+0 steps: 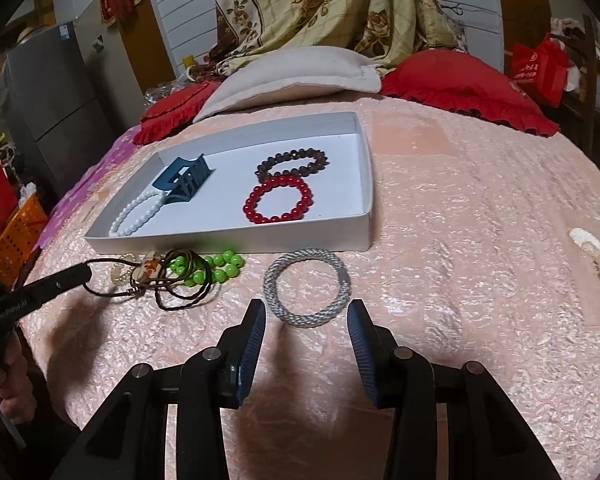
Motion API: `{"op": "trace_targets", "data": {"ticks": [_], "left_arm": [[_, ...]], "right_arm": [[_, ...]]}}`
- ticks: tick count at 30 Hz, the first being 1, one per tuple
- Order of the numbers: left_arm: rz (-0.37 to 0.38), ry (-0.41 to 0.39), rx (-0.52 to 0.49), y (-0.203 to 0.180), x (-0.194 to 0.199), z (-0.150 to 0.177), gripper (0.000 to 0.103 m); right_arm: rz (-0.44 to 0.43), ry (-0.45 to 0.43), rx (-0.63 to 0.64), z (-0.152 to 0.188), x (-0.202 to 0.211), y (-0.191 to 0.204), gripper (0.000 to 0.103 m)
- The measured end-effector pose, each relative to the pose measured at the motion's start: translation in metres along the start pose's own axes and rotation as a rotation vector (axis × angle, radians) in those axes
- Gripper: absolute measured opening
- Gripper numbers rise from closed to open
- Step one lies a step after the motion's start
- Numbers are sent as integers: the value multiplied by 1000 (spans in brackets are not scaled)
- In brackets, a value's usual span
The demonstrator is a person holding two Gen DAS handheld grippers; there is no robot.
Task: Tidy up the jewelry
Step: 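Grasp the black cord with the left tool while the right tool grasps the grey braided bangle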
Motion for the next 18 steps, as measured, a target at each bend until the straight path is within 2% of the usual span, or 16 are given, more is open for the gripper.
{"op": "trace_targets", "data": {"ticks": [6, 10, 11, 12, 13, 18], "left_arm": [[-1, -40, 2, 0, 8, -10, 2], [6, -64, 11, 1, 14, -15, 2], [9, -70, 12, 1, 16, -16, 2], [10, -78, 13, 2, 18, -19, 2], [9, -90, 17, 3, 21, -21, 2], [17, -113, 38, 8, 27, -26, 2]], "right_arm": [[-78, -81, 25, -13, 9, 20, 41], [-49, -50, 97, -13, -12, 35, 40], [-41, -39, 109, -12, -17, 37, 38], [-47, -10, 122, -9, -24, 40, 26], [-56, 14, 129, -5, -28, 41, 19], [-16, 10, 193, -2, -30, 46, 7]]}}
Point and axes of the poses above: each gripper's, at about its wrist camera, not at the fingertips, and x roughly against the way its jaws point, y to its left, z to its underside, the point moved 9 cm from there along -x, roughly the way its jaws point, and after that the axes turned 14 degrees about z, right-handed, at the moved point
